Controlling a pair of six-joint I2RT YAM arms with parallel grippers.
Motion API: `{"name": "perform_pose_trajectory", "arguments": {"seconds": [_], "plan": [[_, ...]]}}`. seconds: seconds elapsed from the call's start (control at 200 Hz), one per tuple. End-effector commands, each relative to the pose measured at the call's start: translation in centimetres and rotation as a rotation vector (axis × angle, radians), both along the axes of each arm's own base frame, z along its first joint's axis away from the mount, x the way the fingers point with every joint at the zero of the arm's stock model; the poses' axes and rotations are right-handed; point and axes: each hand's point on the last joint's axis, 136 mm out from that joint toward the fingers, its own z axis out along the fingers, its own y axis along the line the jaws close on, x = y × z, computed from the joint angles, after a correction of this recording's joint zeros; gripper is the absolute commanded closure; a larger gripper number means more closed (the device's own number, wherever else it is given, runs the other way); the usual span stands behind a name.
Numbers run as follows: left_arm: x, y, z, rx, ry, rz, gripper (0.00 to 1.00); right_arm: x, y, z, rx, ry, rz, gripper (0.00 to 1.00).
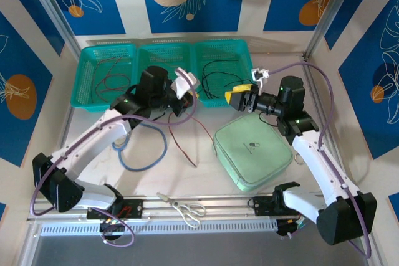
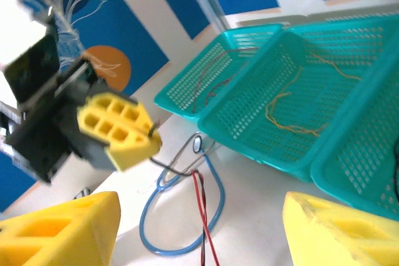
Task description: Untangle the cables
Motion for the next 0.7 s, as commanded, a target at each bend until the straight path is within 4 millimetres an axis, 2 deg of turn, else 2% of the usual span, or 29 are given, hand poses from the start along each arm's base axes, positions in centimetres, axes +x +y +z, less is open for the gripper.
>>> {"name": "perform_pose_trajectory", "arguments": {"seconds": [0.0,0.185,0.395,0.54,0.695], "plan": [[-0.4,0.3,2.3,-0.025,0.034,-0.023,1.00,-1.1,2.0,2.4,-0.001,-0.221,0.135,0.30],[0.2,0.5,6.4,-0.141,0.008,-0.003,1.00,-1.1,5.2,3.0,0.046,-0.297,0.306,0.30],[0.9,0.3,9.7,-0.250,0.039,0.000,1.00,-1.4,9.0,3.9,0.065,-0.351,0.447,0.31],[1.0,0.3,11.2,-0.288,0.042,-0.007,1.00,-1.3,10.8,4.0,0.080,-0.365,0.492,0.33],[0.9,0.2,11.6,-0.311,0.054,-0.018,1.00,-1.1,12.3,4.6,0.094,-0.378,0.533,0.38]]}}
